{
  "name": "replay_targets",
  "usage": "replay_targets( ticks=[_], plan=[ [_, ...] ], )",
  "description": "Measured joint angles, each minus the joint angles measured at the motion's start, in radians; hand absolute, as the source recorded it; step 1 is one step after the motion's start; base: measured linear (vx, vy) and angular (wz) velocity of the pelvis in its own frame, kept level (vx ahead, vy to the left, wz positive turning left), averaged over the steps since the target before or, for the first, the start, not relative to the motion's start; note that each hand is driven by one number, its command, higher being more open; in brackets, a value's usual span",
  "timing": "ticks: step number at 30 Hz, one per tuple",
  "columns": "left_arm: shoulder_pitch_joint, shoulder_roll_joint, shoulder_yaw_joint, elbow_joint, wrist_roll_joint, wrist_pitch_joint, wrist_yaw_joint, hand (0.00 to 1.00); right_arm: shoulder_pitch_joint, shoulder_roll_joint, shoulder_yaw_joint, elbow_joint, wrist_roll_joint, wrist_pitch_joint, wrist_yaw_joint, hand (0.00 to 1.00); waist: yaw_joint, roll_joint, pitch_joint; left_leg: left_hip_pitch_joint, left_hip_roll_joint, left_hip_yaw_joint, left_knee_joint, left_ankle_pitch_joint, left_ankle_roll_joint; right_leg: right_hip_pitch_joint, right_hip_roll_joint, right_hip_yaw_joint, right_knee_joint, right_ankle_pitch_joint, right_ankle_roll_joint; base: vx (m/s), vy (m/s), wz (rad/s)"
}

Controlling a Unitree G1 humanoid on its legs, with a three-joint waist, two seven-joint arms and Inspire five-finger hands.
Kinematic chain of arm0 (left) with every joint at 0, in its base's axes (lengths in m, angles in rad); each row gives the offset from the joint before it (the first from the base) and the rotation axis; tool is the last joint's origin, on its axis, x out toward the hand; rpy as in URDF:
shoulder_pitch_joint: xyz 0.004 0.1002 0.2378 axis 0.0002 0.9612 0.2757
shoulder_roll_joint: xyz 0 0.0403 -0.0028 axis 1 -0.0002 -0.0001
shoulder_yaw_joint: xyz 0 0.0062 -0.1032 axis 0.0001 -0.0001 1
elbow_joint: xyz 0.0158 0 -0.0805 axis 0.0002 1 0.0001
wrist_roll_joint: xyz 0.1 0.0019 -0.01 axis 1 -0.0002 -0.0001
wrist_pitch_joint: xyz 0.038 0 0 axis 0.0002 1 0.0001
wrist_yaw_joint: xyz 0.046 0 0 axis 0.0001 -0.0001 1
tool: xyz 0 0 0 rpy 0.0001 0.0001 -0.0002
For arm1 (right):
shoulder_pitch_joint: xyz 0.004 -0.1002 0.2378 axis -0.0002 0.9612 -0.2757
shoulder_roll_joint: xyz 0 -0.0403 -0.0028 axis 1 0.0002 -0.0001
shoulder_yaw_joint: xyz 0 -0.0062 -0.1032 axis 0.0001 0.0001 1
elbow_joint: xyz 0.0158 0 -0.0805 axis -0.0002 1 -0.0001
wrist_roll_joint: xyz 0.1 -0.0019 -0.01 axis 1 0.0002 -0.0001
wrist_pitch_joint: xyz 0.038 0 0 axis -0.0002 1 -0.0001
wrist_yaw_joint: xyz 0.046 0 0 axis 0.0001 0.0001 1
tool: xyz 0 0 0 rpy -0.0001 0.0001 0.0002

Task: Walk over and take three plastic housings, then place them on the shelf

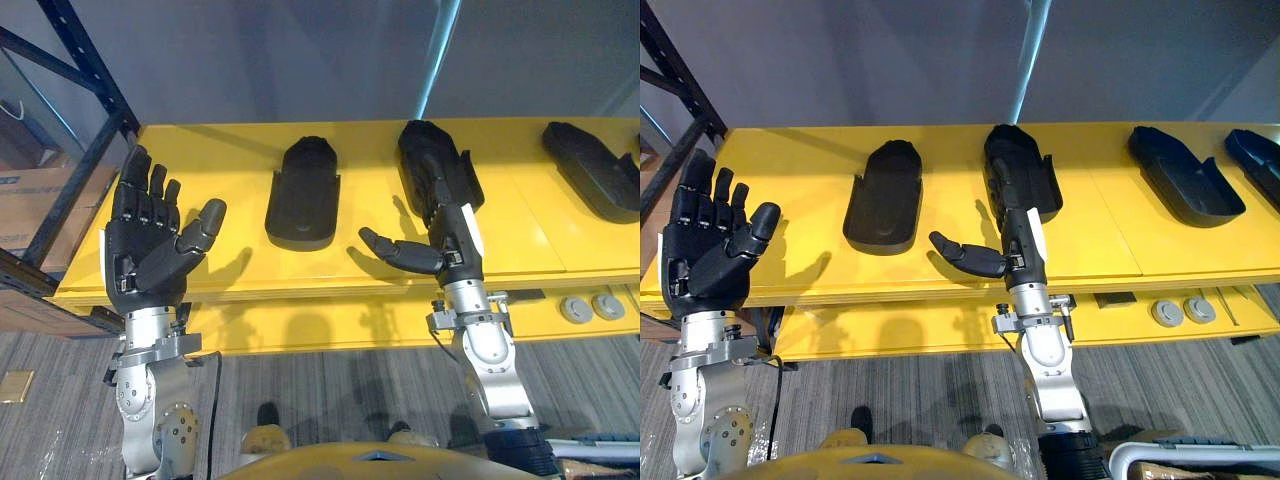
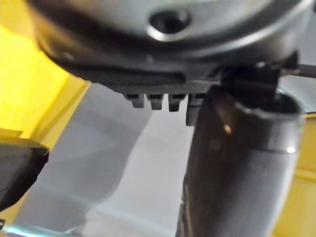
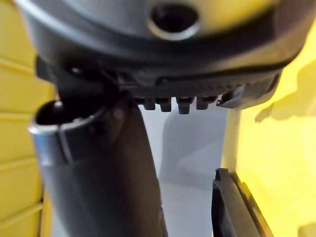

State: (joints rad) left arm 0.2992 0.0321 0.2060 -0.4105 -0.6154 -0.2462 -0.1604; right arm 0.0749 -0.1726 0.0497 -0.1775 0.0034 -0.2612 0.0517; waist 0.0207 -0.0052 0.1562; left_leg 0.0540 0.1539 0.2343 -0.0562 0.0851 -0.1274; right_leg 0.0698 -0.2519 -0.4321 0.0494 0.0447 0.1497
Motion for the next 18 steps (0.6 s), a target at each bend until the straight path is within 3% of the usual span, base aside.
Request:
replay_targets(
  ticks=[8, 10, 18],
  plan=[
    [0.025, 0.000, -0.030, 0.019, -0.015, 0.012, -0.023, 1.00, 0.043, -0.022, 0.003, -0.015, 0.001, -0.020, 0.100, 1.00, 0.001, -0.004, 0.002, 0.008, 0.001, 0.015, -0.008, -0.003, -0.004, -0.003, 0.001, 0.013, -0.004, 0.001, 0.002, 0.01, 0.001, -0.04],
    [0.027, 0.001, -0.043, 0.022, -0.014, 0.012, -0.020, 1.00, 0.052, -0.022, 0.021, -0.015, 0.001, -0.058, 0.127, 1.00, 0.002, -0.004, 0.002, 0.008, 0.000, 0.021, -0.014, -0.003, -0.004, -0.008, 0.002, 0.017, -0.005, 0.002, 0.002, 0.00, 0.005, -0.06],
    [0.027, 0.005, -0.094, 0.079, 0.007, 0.021, 0.028, 1.00, 0.050, -0.029, 0.134, -0.015, -0.038, -0.099, 0.150, 1.00, 0.003, -0.004, 0.002, 0.007, -0.001, 0.027, -0.018, -0.003, -0.004, -0.010, 0.003, 0.020, -0.016, 0.007, 0.006, 0.00, 0.001, -0.02]
  ],
)
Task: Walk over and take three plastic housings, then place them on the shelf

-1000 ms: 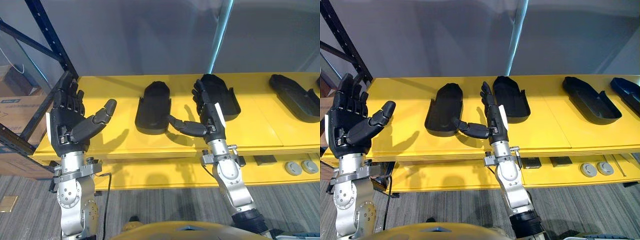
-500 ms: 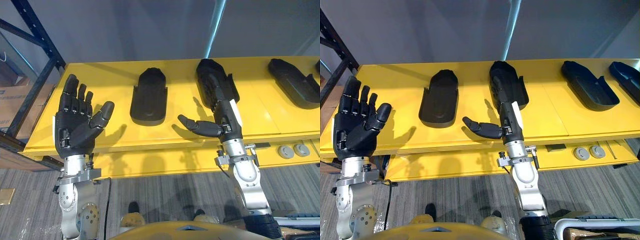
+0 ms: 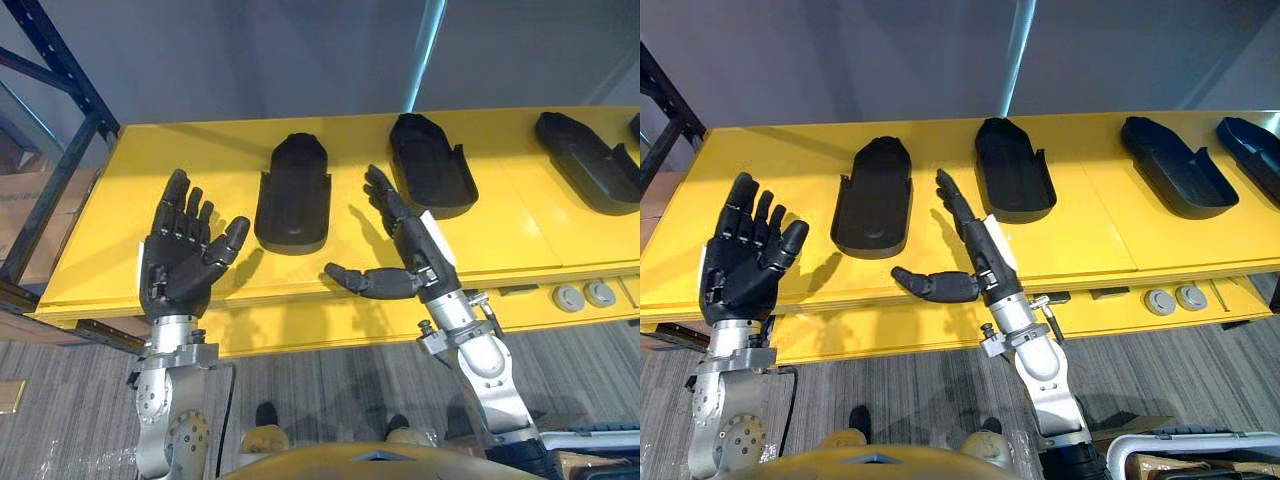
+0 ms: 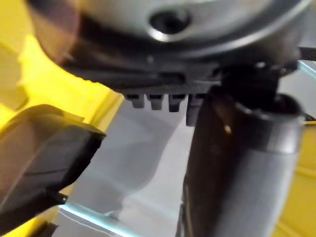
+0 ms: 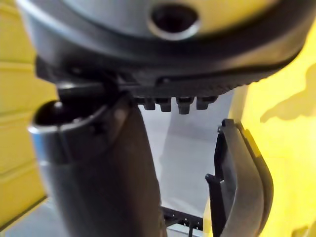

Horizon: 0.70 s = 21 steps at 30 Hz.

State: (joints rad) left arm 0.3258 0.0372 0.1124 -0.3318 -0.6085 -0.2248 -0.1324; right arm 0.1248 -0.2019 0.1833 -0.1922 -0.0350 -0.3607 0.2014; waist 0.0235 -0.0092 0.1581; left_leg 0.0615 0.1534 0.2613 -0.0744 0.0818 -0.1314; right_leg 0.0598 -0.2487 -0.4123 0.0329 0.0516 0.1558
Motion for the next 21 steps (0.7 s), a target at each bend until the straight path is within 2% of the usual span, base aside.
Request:
replay_targets(
  ticks=[8, 11, 17, 21],
  plan=[
    [0.003, 0.011, -0.042, 0.021, 0.068, 0.017, 0.023, 1.00, -0.018, -0.006, 0.057, 0.017, -0.048, -0.001, -0.070, 1.00, 0.000, 0.003, 0.002, -0.018, -0.003, -0.017, 0.000, 0.002, 0.001, -0.006, -0.002, -0.019, -0.002, 0.000, 0.000, 0.00, 0.002, 0.05],
    [0.002, 0.015, -0.070, 0.021, 0.068, 0.017, 0.038, 1.00, -0.027, -0.008, 0.071, 0.052, -0.151, 0.000, -0.135, 1.00, 0.000, 0.008, 0.004, -0.019, -0.003, -0.019, 0.000, 0.004, 0.001, -0.005, -0.002, -0.021, -0.002, 0.000, 0.000, 0.00, -0.001, 0.01],
    [0.001, 0.019, -0.087, 0.029, 0.066, 0.015, 0.051, 1.00, -0.063, -0.021, 0.113, 0.112, -0.235, 0.019, -0.262, 1.00, -0.001, 0.034, 0.019, -0.031, -0.004, -0.026, 0.001, 0.008, 0.003, -0.013, -0.003, -0.026, -0.001, 0.000, 0.000, -0.01, 0.000, 0.02],
    [0.000, 0.018, -0.108, 0.029, 0.065, 0.014, 0.063, 1.00, -0.108, -0.029, 0.113, 0.155, -0.236, 0.029, -0.298, 1.00, 0.001, 0.048, 0.027, -0.043, -0.004, -0.037, 0.001, 0.013, 0.004, -0.018, -0.003, -0.037, 0.000, 0.000, 0.000, -0.01, -0.008, 0.08]
  ],
)
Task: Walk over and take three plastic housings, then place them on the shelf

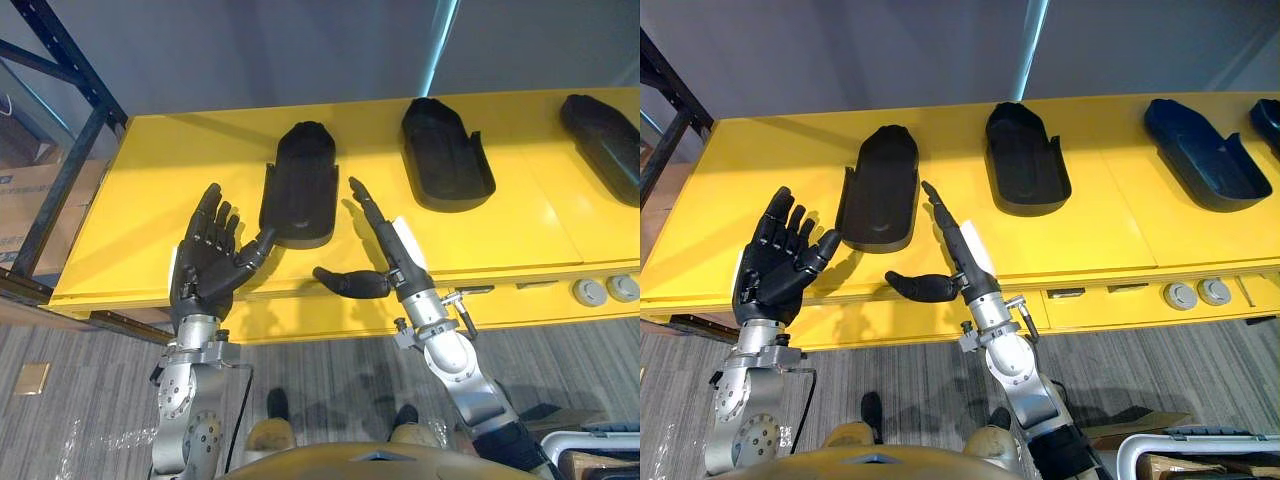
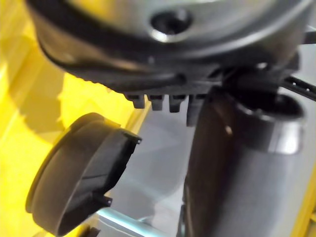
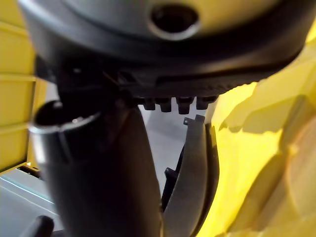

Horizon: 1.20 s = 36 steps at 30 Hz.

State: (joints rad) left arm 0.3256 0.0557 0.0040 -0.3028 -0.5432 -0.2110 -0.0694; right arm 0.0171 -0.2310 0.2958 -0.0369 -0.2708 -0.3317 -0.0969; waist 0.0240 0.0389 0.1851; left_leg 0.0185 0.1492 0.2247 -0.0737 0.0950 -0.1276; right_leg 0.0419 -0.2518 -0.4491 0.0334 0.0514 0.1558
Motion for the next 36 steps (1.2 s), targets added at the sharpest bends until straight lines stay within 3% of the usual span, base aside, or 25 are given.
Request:
replay_targets(
  ticks=[9, 13, 27, 36],
  plan=[
    [0.001, 0.000, -0.002, 0.000, -0.042, 0.000, 0.000, 1.00, -0.042, 0.002, 0.028, 0.042, -0.070, 0.017, -0.054, 1.00, 0.002, 0.013, 0.010, -0.008, -0.001, -0.018, 0.003, 0.002, 0.001, 0.004, -0.001, -0.017, 0.003, -0.003, -0.003, -0.01, -0.004, 0.05],
    [0.001, 0.000, -0.003, 0.000, -0.044, -0.003, 0.000, 1.00, -0.075, 0.002, 0.030, 0.055, -0.079, 0.021, -0.071, 1.00, 0.002, 0.027, 0.044, -0.011, -0.001, -0.029, 0.015, 0.003, 0.002, 0.007, -0.005, -0.026, 0.019, -0.010, -0.005, -0.04, -0.004, 0.06],
    [0.004, -0.001, -0.024, 0.000, -0.044, -0.004, -0.005, 1.00, -0.115, 0.031, 0.027, 0.119, -0.120, 0.085, -0.194, 1.00, 0.005, 0.032, 0.053, -0.012, -0.002, -0.042, 0.019, 0.004, 0.003, 0.010, -0.010, -0.039, 0.038, -0.022, -0.006, -0.01, -0.003, 0.02],
    [0.025, -0.002, -0.049, 0.000, -0.044, -0.004, -0.004, 1.00, -0.165, 0.042, 0.027, 0.120, -0.120, 0.121, -0.221, 1.00, 0.007, 0.041, 0.074, -0.012, -0.002, -0.045, 0.019, 0.008, 0.004, 0.002, -0.017, -0.040, 0.061, -0.032, -0.007, -0.01, -0.002, 0.00]
  ],
)
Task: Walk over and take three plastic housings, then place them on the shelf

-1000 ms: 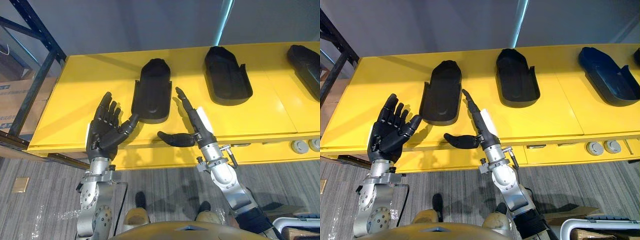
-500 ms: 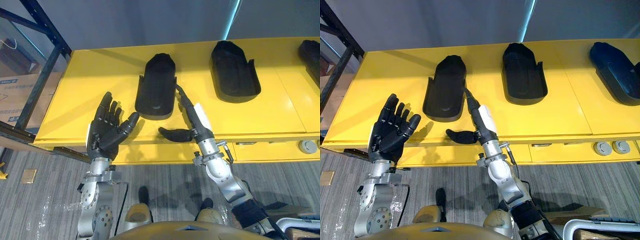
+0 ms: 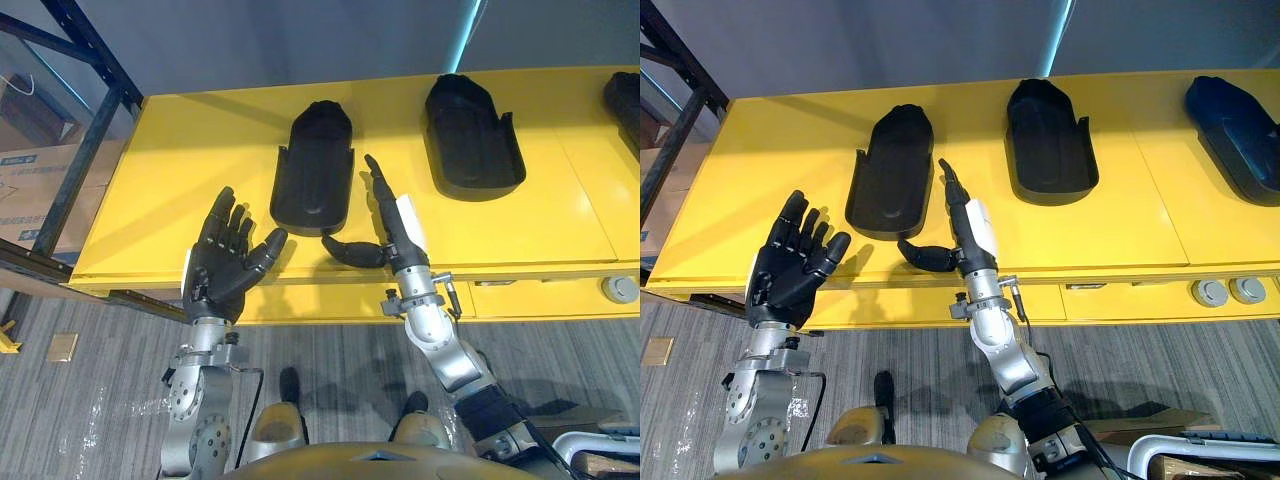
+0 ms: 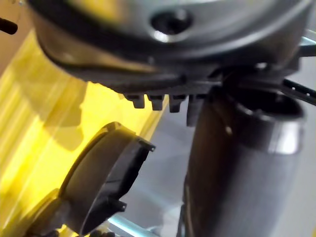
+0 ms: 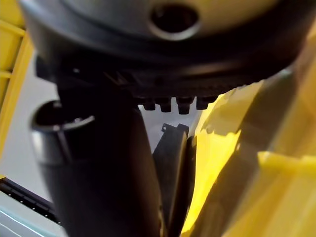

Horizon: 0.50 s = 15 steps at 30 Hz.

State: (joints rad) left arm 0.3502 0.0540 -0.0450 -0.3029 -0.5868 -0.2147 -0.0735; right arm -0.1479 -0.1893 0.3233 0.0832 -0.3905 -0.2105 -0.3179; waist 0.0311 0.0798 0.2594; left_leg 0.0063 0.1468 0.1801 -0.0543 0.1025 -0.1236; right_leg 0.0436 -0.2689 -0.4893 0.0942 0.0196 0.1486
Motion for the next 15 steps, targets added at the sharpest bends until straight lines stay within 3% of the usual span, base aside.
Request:
replay_targets(
  ticks=[15],
  plan=[
    [0.004, 0.000, -0.022, 0.000, 0.000, 0.000, 0.001, 1.00, -0.048, 0.004, 0.001, 0.039, -0.033, 0.011, -0.022, 1.00, 0.021, 0.008, 0.009, -0.004, -0.002, -0.023, 0.000, 0.008, 0.001, -0.008, -0.012, -0.015, 0.045, -0.025, -0.001, -0.01, -0.006, 0.03]
  ],
)
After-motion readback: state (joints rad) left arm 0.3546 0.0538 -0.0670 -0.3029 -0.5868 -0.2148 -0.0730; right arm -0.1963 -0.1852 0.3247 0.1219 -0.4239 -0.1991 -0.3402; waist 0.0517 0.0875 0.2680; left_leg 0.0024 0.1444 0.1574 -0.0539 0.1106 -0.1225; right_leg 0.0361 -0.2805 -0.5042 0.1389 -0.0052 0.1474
